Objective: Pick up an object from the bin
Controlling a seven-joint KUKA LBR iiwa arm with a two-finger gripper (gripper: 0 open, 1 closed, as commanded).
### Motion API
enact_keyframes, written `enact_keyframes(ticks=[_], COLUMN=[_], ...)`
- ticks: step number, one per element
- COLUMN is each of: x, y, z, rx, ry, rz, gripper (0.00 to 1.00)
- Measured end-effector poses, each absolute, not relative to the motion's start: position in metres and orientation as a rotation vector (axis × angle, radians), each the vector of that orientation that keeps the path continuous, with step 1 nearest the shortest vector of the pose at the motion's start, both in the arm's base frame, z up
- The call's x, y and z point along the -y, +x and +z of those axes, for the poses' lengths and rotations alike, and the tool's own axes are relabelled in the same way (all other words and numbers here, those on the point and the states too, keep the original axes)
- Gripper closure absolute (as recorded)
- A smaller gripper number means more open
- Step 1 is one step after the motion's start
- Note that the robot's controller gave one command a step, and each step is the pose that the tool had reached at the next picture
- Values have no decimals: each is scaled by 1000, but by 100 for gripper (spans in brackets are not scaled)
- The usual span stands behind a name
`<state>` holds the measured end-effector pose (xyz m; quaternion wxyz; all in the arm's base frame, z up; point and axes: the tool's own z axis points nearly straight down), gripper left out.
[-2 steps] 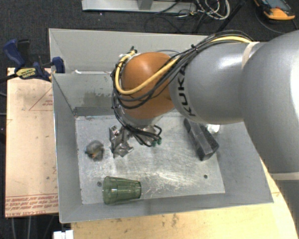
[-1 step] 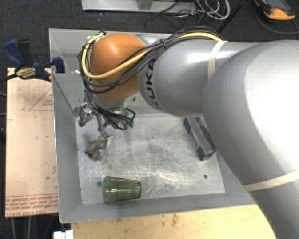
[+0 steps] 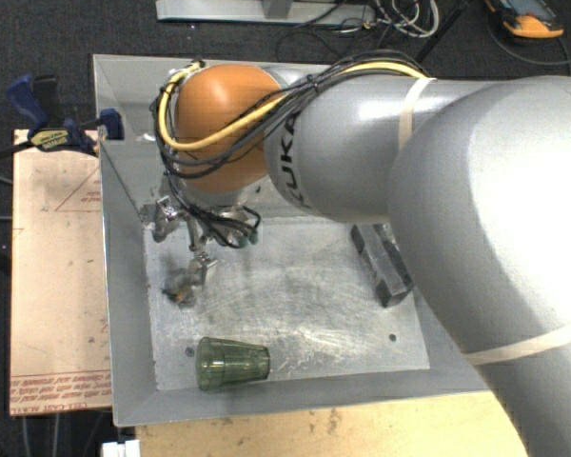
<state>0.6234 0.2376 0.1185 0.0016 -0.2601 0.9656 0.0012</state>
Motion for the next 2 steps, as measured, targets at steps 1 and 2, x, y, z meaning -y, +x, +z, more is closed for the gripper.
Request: enact_keyframes(ticks=[1,2], x=[-227,-216], y=[617,612], z=[101,81], rx=[-2962,-2917], ry=[-1022,-1162], rz=[4,3], gripper=[0,0])
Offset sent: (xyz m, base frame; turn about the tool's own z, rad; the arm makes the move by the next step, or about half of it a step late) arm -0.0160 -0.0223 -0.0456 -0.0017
